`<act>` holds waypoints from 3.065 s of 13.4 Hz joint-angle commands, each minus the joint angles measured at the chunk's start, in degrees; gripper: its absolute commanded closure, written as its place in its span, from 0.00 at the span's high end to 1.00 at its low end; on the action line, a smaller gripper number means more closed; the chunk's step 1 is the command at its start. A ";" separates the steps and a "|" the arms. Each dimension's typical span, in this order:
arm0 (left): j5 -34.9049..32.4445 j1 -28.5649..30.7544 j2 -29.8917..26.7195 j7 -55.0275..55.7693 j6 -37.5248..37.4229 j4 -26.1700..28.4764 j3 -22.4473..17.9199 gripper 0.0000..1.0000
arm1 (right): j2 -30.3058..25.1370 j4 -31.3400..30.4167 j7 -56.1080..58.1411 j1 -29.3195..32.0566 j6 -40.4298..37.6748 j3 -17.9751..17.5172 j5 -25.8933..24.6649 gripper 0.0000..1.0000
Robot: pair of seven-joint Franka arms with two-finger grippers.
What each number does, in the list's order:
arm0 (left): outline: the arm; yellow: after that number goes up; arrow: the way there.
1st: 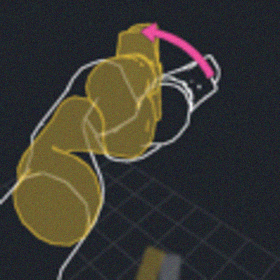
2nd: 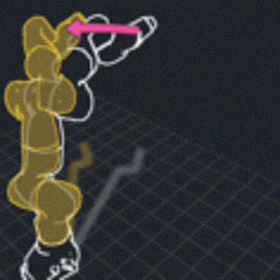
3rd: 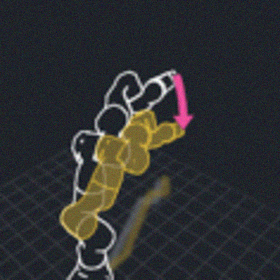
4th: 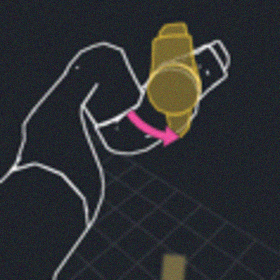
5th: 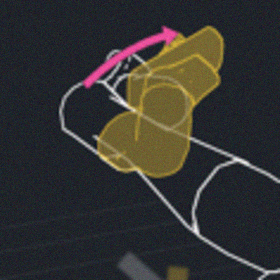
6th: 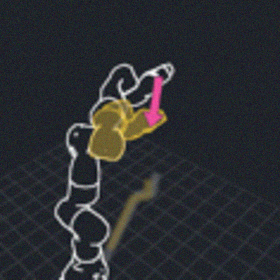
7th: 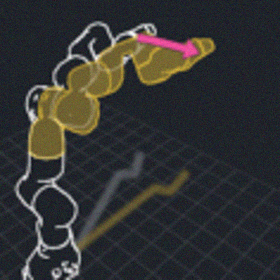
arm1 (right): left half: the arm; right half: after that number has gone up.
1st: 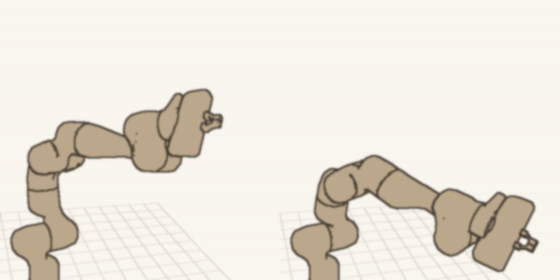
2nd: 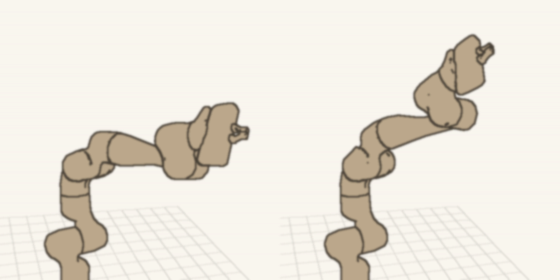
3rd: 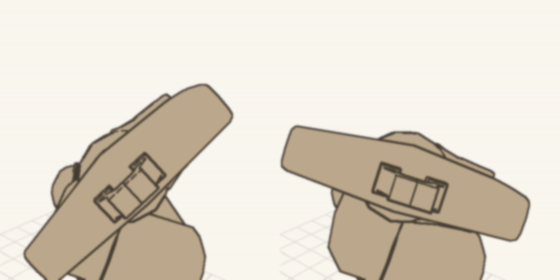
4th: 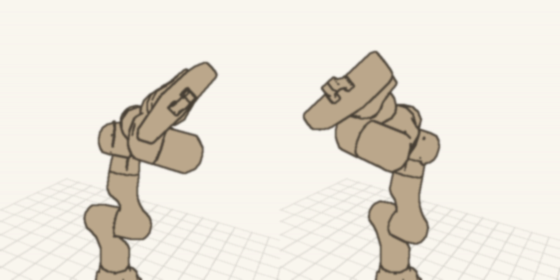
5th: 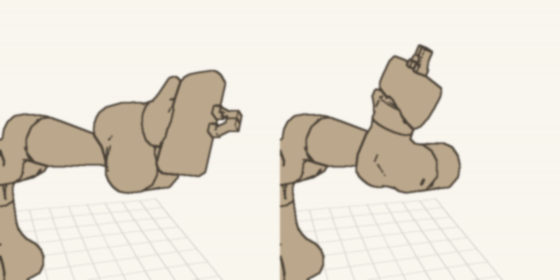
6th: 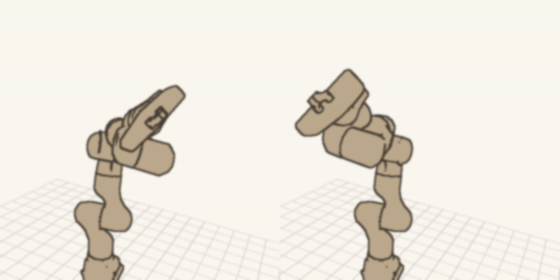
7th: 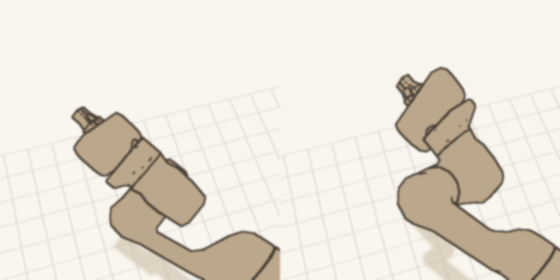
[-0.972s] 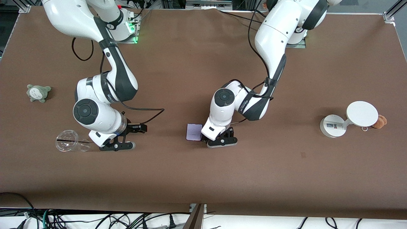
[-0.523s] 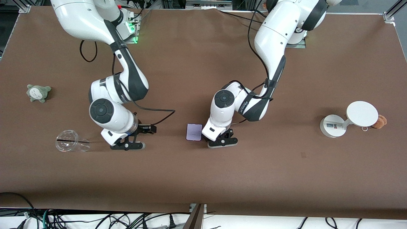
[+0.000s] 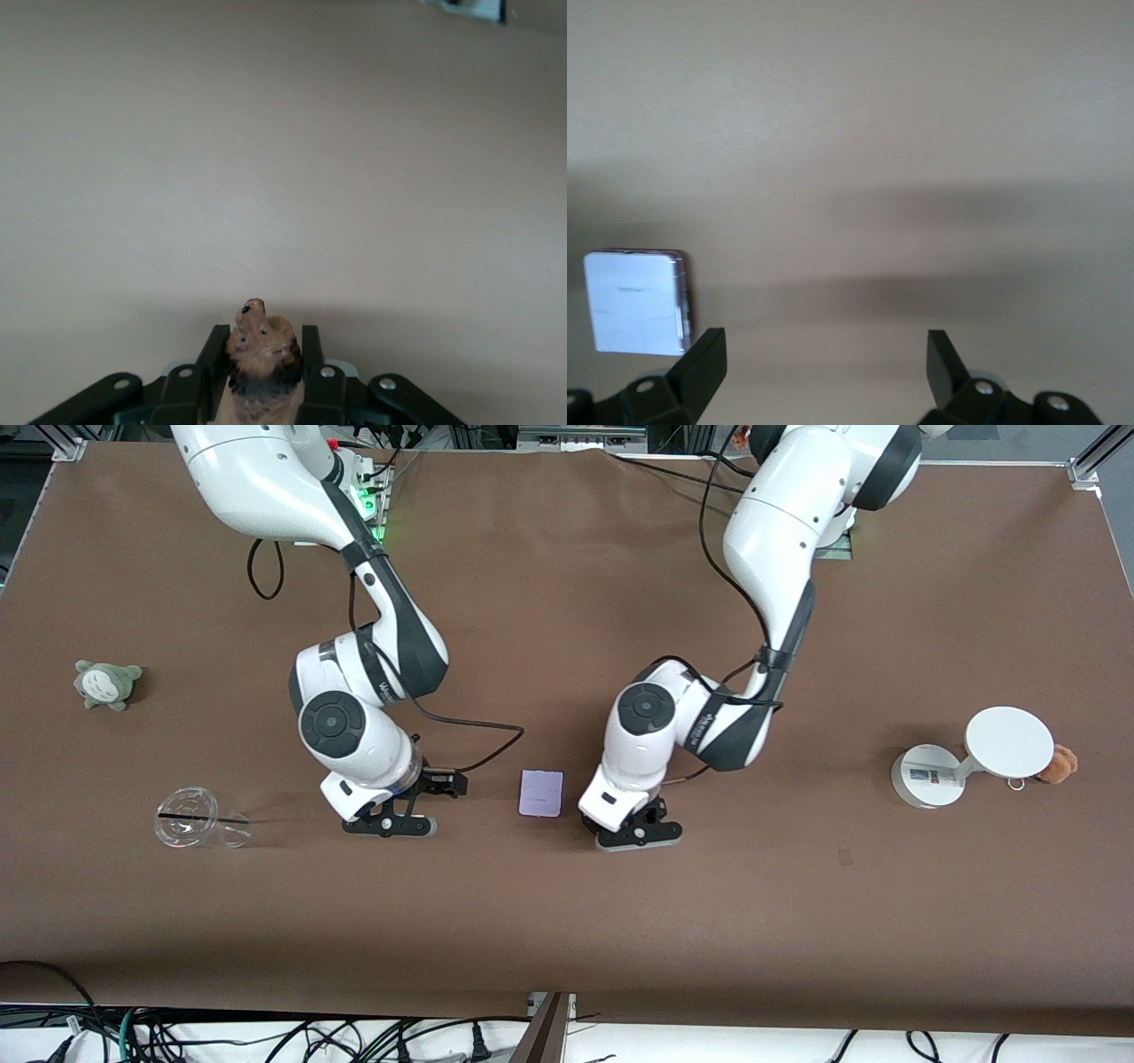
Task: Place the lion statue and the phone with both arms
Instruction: 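Close the right gripper on the phone while the left gripper grasps the lion, then lift the phone with the right gripper while the left gripper lifts the lion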
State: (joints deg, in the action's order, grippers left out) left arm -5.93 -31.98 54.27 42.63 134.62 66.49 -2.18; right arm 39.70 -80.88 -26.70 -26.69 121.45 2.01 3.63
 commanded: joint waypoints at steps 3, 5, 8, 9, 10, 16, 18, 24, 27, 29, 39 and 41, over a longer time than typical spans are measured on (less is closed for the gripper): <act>-0.48 6.74 -11.71 -12.72 -1.56 12.93 0.77 0.00 | 3.27 0.55 -10.71 -5.73 5.98 0.27 0.32 1.00; -0.48 9.99 -16.02 -18.43 -1.12 18.65 1.12 0.00 | 5.38 0.90 -15.81 -8.63 9.05 0.36 -0.20 1.00; -0.48 20.69 -20.94 -22.85 -1.03 25.42 8.12 0.00 | 8.02 1.08 -16.89 -11.28 14.32 0.62 -1.17 1.00; -0.57 24.30 -22.70 -23.63 -0.94 28.06 10.76 0.00 | 8.81 1.69 -16.89 -11.81 15.30 0.71 -1.17 1.00; -0.66 26.51 -24.37 -24.25 -0.85 30.78 11.75 0.00 | 9.60 2.82 -16.89 -12.25 15.31 0.80 -1.26 1.00; -1.18 34.34 -30.27 -28.83 3.52 44.23 11.85 0.00 | 13.73 7.58 -17.06 -13.74 16.70 0.89 -1.35 1.00; -1.27 36.45 -30.28 -30.75 7.65 47.67 11.76 0.00 | 14.88 7.85 -16.98 -13.83 18.46 0.98 -2.39 1.00; -1.27 41.20 -29.22 -35.41 12.86 50.67 11.76 0.00 | 15.84 7.93 -16.89 -13.57 19.87 0.98 -5.22 1.00; -1.27 41.65 -28.17 -35.68 12.95 50.50 11.76 0.00 | 16.38 7.93 -16.80 -13.57 20.93 1.06 -5.30 1.00; -1.27 41.65 -27.38 -35.68 13.30 50.23 11.76 0.00 | 16.38 7.93 -16.80 -13.57 20.93 1.50 -5.30 1.00; -0.92 41.30 -25.97 -34.98 13.39 49.36 11.85 0.98 | 17.43 7.85 -16.72 -13.57 21.90 1.50 -6.18 0.74; -0.74 41.56 -26.49 -34.98 13.39 49.27 11.85 1.00 | 17.26 7.85 -16.02 -13.31 22.16 1.50 -6.18 0.37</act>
State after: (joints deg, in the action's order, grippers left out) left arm -6.00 8.80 28.20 7.62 147.58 116.02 9.08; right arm 55.91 -74.54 -42.58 -39.96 142.98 3.26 -1.68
